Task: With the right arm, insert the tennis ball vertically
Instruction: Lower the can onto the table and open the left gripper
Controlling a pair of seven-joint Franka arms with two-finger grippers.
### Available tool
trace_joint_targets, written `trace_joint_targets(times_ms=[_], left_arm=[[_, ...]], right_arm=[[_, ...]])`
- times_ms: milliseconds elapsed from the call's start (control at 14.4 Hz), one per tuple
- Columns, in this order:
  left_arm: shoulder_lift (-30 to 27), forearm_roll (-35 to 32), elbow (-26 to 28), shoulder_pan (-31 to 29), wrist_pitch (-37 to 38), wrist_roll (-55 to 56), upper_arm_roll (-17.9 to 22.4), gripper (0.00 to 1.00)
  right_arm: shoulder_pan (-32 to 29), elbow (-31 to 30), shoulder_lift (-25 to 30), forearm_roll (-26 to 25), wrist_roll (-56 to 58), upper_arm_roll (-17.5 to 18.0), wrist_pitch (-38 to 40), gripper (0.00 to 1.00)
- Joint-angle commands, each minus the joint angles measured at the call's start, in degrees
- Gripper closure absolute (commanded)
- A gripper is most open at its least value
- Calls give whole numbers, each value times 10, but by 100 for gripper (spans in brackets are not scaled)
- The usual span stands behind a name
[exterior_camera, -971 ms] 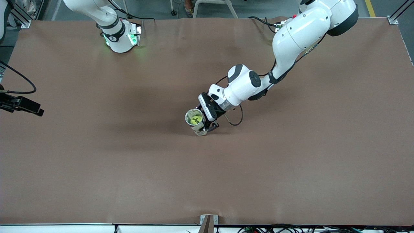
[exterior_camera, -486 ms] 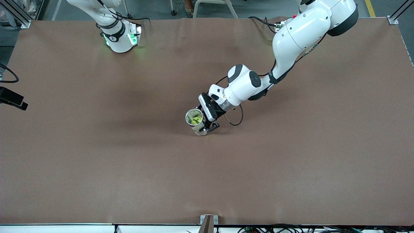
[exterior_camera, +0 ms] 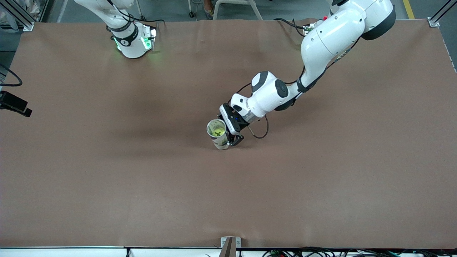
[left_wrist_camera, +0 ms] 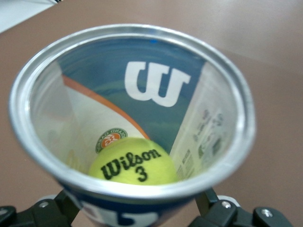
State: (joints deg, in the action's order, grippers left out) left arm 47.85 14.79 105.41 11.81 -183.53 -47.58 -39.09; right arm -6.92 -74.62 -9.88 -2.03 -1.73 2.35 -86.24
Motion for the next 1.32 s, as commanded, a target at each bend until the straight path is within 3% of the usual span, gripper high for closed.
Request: trace_joint_targets(times_ms=[0, 277, 624, 902, 1249], left_arm=[[-6, 9, 6, -14, 26, 6, -5, 0], [-40, 9, 3, -47, 134, 22, -5, 0], [-92, 4, -1, -74, 278, 116, 5, 0], [-137, 0, -32, -73, 402, 217, 56, 0], [-153, -24, -126, -73, 561, 289, 132, 0]], right_arm=[[40, -53, 34, -5, 4, -50, -30, 0], [48, -59, 42, -4, 14, -55, -32, 0], [48, -160, 103, -4, 16, -54, -82, 0], [48, -183, 122, 4, 37, -56, -82, 0], [49, -193, 128, 4, 37, -54, -93, 0]])
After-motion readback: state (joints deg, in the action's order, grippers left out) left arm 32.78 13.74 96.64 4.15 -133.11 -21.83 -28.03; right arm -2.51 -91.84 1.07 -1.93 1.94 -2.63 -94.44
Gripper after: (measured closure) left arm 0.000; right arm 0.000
